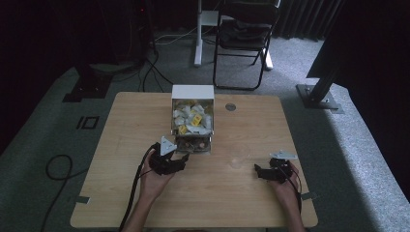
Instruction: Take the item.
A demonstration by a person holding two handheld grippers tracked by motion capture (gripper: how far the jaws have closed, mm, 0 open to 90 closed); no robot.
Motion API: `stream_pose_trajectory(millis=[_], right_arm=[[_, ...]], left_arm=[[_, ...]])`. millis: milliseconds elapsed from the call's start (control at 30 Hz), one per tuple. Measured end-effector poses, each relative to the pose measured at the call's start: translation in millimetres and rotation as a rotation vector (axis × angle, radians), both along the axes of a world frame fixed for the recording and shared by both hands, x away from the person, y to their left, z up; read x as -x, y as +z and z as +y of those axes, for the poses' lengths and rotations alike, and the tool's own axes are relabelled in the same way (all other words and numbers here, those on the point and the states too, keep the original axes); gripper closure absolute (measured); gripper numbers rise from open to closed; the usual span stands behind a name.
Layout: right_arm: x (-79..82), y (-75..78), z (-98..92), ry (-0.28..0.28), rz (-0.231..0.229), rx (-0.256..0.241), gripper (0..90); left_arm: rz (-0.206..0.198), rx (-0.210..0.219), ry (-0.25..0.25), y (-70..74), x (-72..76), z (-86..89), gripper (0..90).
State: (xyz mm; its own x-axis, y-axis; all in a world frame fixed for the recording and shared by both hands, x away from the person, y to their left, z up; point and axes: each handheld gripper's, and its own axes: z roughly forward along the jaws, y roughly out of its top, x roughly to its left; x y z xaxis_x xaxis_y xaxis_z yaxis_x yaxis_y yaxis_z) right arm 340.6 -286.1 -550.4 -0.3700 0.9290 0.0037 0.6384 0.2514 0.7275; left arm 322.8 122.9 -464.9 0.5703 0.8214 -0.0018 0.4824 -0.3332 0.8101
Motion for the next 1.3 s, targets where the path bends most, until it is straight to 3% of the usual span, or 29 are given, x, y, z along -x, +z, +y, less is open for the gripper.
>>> stream_pose_trajectory(millis=[867,1300], right_arm=[[0.0,0.0,0.0,0.0,0.0,0.0,13.4],[0.0,0.0,0.0,0.0,0.0,0.0,13.4]], left_arm=[[-0.017,-0.021,-0.147,-3.8,4.9,-43.5,40.7],[-0.016,-0.044,-0.161,-17.5,-13.0,-51.9,41.0]])
